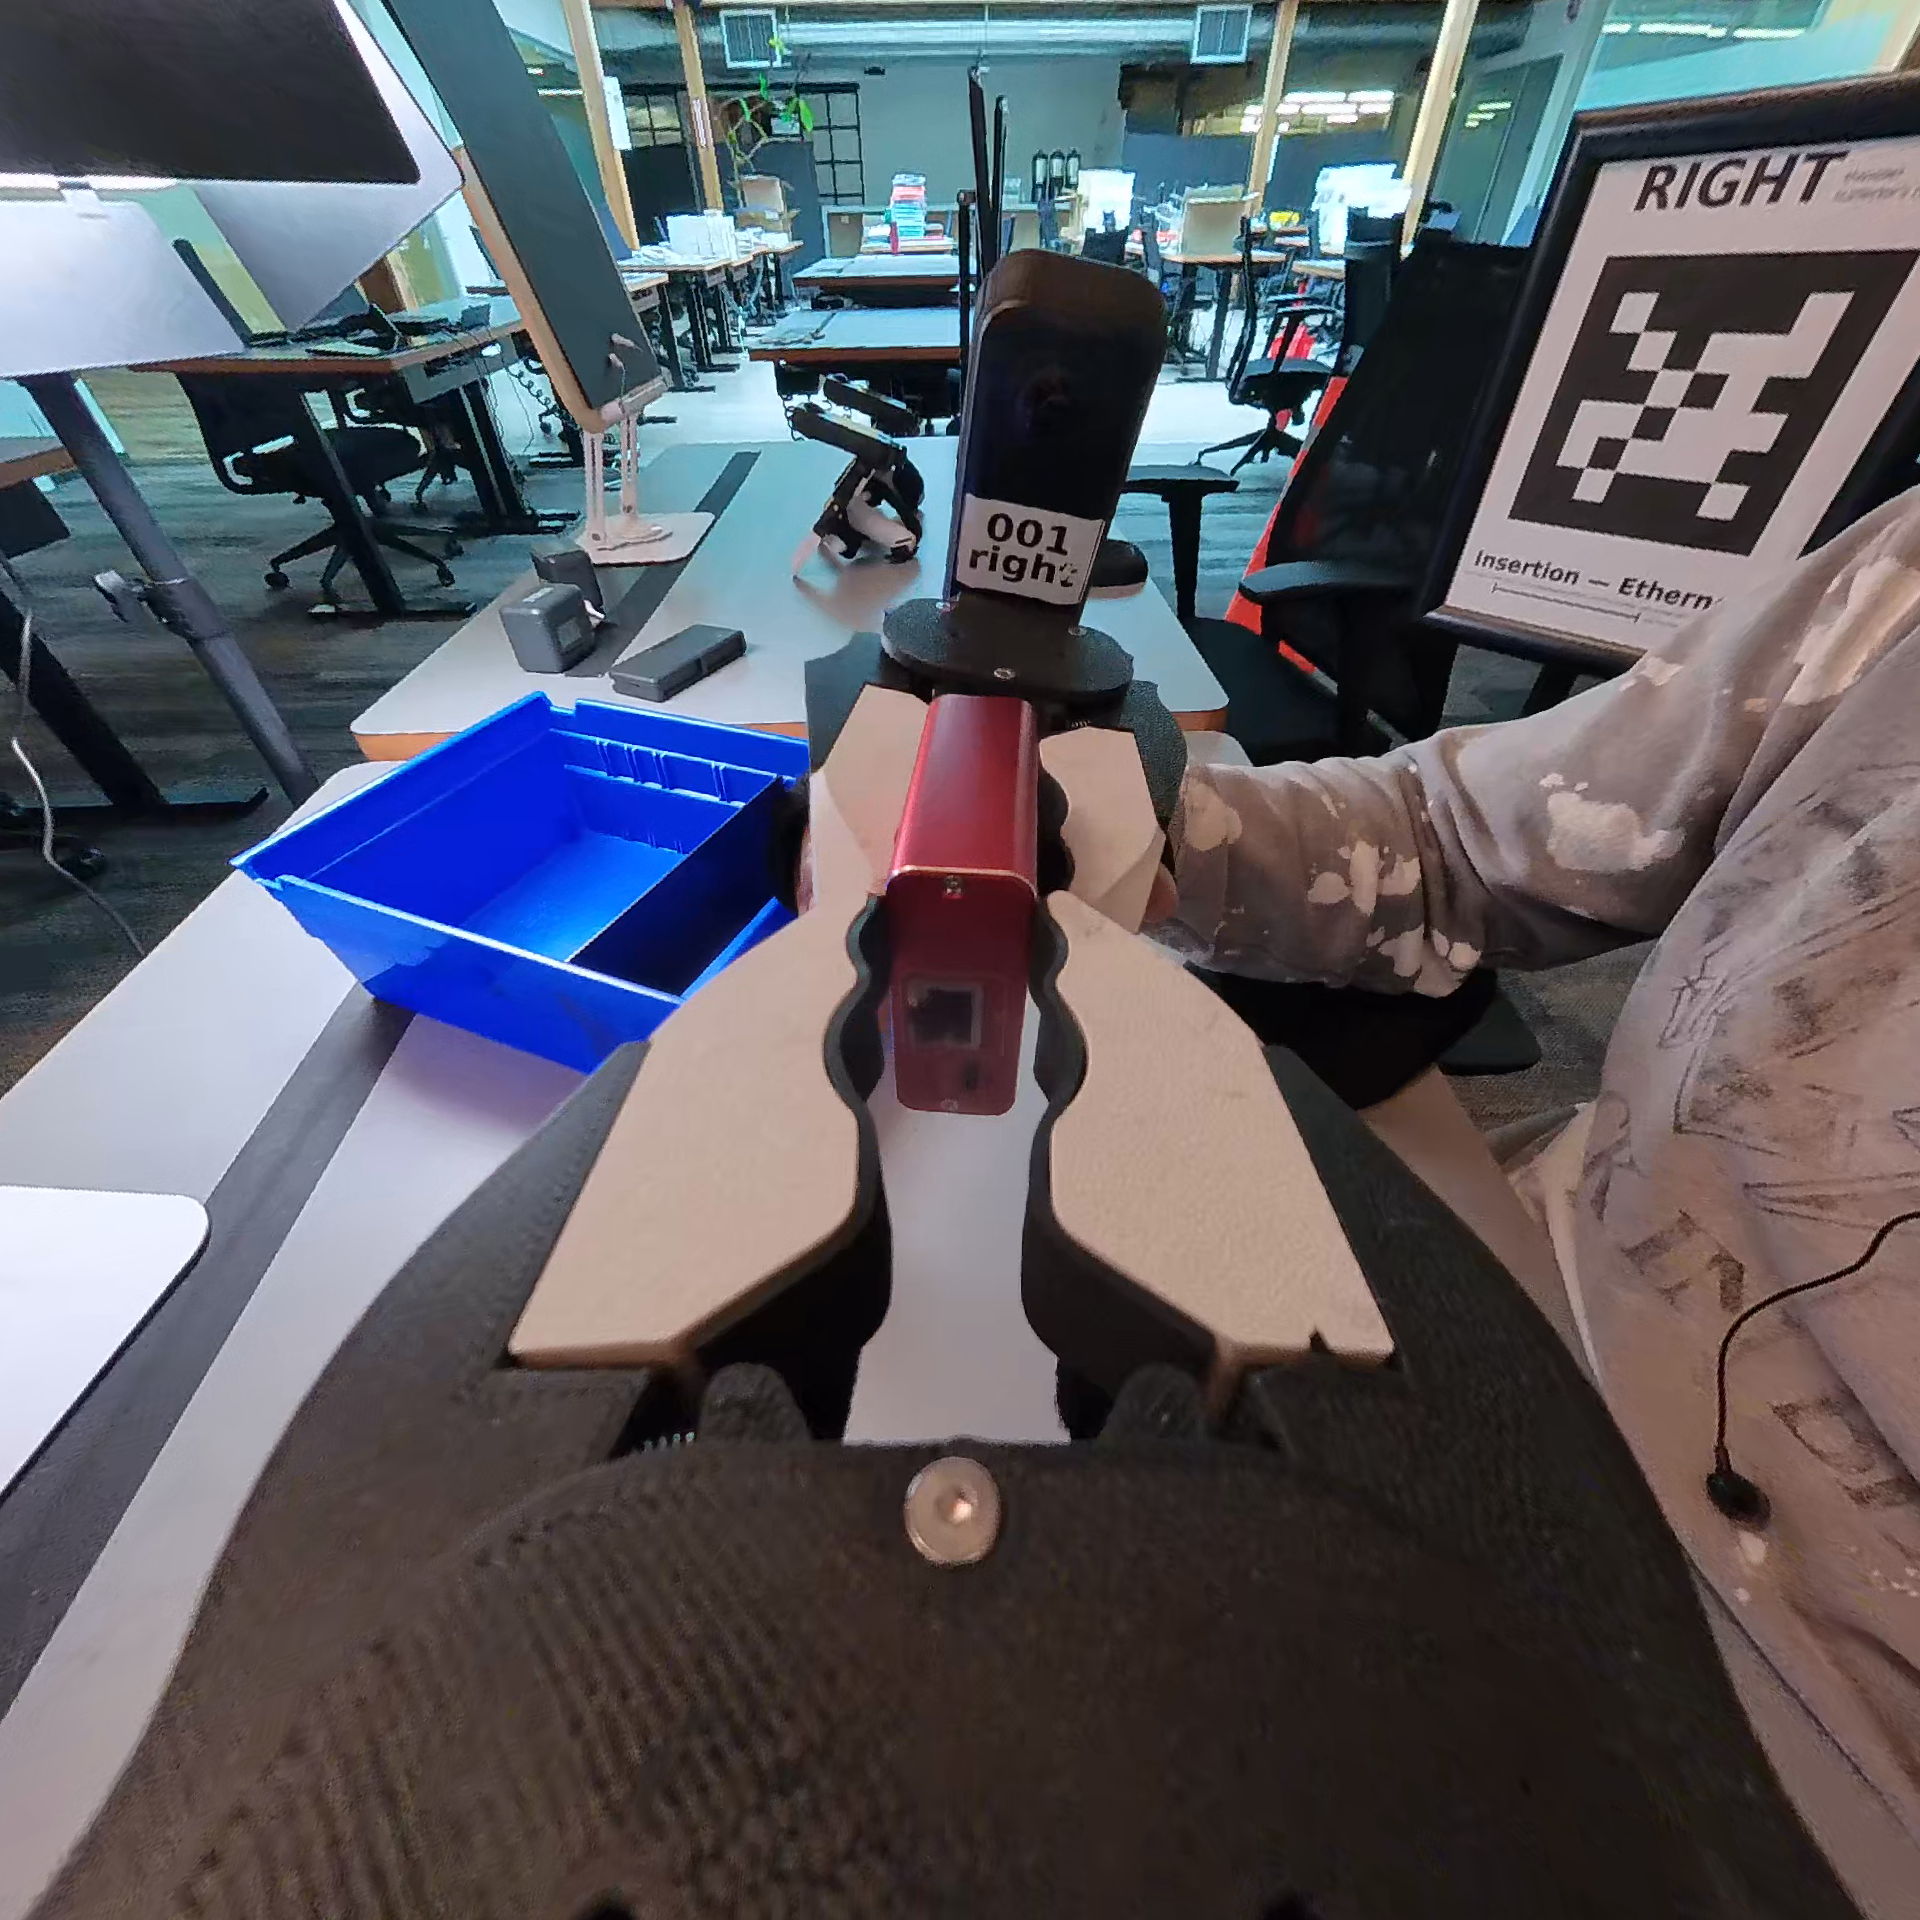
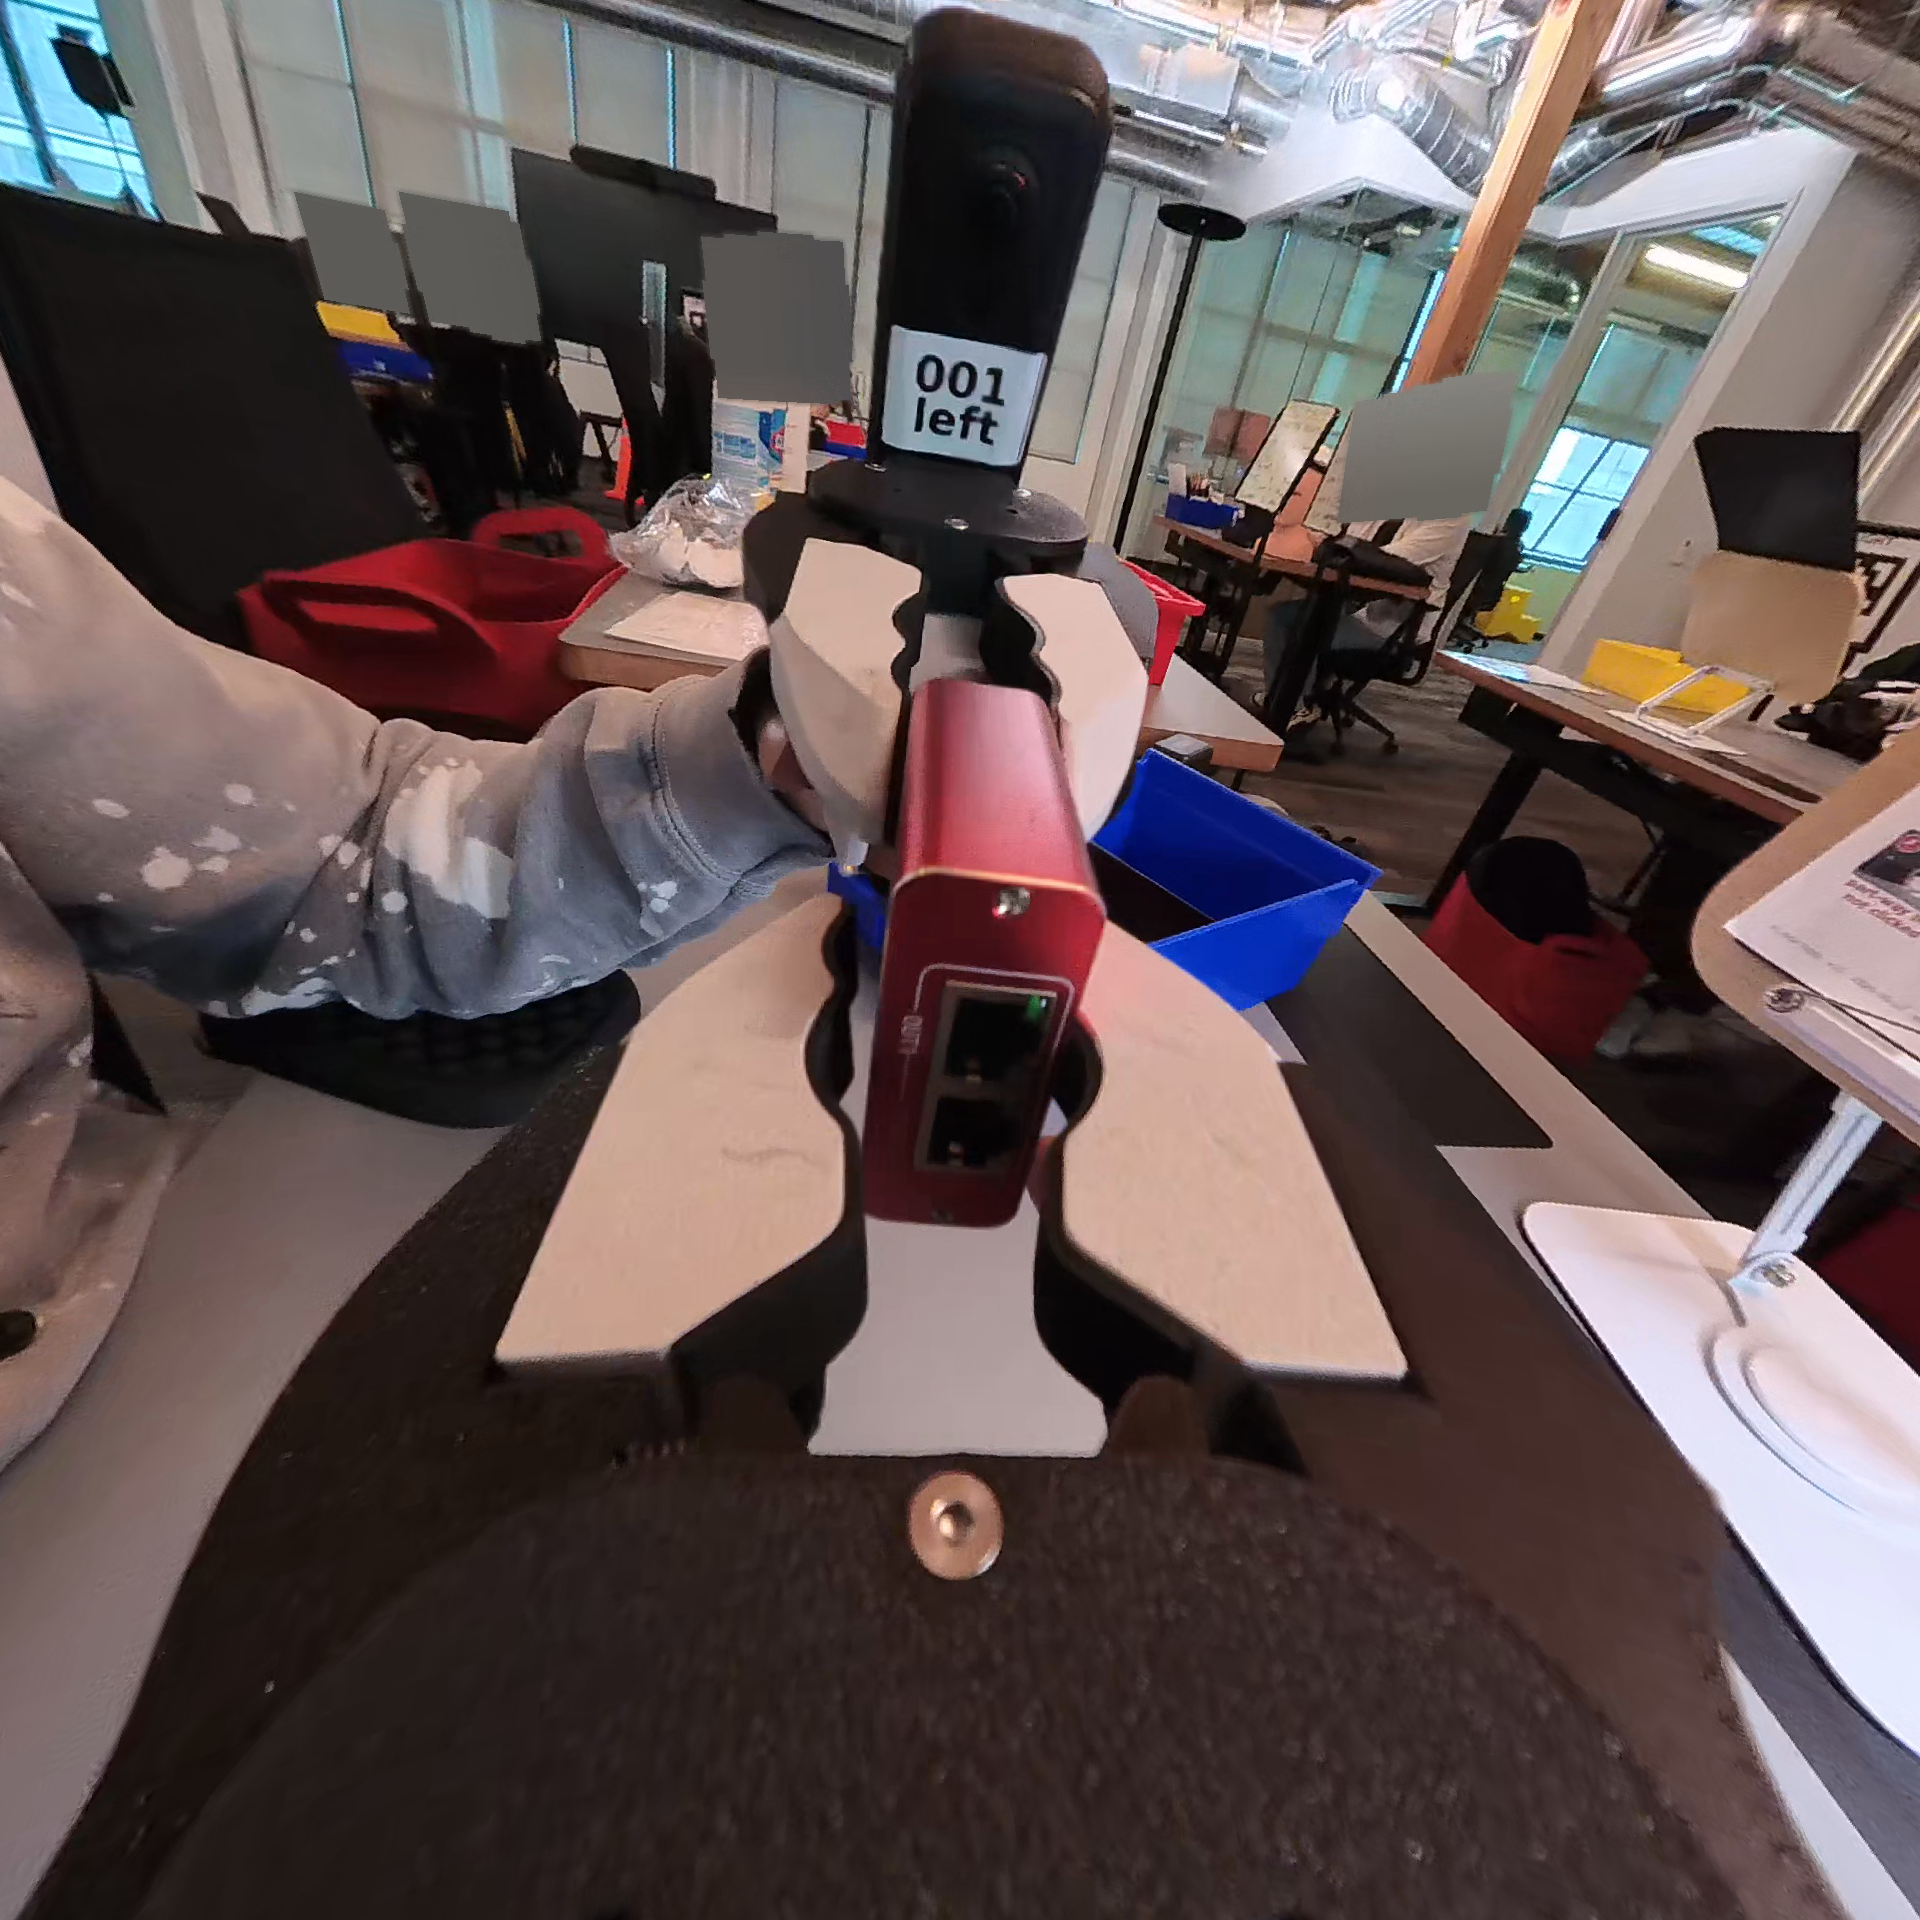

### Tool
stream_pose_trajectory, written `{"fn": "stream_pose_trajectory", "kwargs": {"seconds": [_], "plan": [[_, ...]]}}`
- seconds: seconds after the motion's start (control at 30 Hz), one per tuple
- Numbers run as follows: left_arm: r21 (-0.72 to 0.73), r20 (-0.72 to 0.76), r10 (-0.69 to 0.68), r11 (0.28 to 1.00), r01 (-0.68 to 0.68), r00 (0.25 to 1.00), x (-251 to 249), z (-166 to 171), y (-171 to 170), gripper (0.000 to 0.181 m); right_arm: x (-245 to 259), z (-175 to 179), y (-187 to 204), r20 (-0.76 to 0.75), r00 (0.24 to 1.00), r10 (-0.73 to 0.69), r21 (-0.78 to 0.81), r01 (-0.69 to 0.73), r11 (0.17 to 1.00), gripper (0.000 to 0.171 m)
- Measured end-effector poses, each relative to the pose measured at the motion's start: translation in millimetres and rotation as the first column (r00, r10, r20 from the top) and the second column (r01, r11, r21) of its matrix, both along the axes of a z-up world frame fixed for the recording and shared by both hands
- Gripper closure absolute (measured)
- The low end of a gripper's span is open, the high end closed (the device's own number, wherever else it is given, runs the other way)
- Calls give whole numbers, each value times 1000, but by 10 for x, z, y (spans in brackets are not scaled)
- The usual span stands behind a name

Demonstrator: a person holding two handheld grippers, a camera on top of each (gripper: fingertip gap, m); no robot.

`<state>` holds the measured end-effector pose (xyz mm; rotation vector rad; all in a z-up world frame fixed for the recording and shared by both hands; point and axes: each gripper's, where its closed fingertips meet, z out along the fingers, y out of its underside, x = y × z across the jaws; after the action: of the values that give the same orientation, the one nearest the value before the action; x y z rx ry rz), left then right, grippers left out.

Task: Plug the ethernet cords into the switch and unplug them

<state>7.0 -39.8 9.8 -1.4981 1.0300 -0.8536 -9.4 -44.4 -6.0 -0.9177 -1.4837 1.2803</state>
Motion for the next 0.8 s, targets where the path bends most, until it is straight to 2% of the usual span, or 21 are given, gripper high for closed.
{"fn": "stream_pose_trajectory", "kwargs": {"seconds": [0.3, 0.4, 0.47, 0.57, 0.7, 0.8], "plan": [[2, -65, 44, 999, -44, 997, -44, 9, -47, 155, -27, -19, -17, -11, 1000, 11, -21, -11, 1000, 143], [64, -47, 148, 987, -145, 988, -368, 225, -29, 150, 53, 50, 60, -43, 999, 3, -42, -5, 999, 142], [56, -121, 258, 966, -252, 959, -746, 195, 64, 148, 149, 156, 161, -88, 996, -8, -80, 1, 997, 142], [26, -348, 399, 908, -417, 848, -1429, -204, 283, 148, 273, 264, 289, -132, 991, -32, -112, 17, 994, 143], [-61, -648, 340, 869, -491, 681, -2144, -1049, 312, 149, 359, 340, 354, -166, 985, -40, -139, 17, 990, 143], [-84, -767, 267, 860, -504, 584, -2539, -1480, 291, 151, 371, 340, 371, -175, 984, -36, -155, 9, 988, 143]]}}
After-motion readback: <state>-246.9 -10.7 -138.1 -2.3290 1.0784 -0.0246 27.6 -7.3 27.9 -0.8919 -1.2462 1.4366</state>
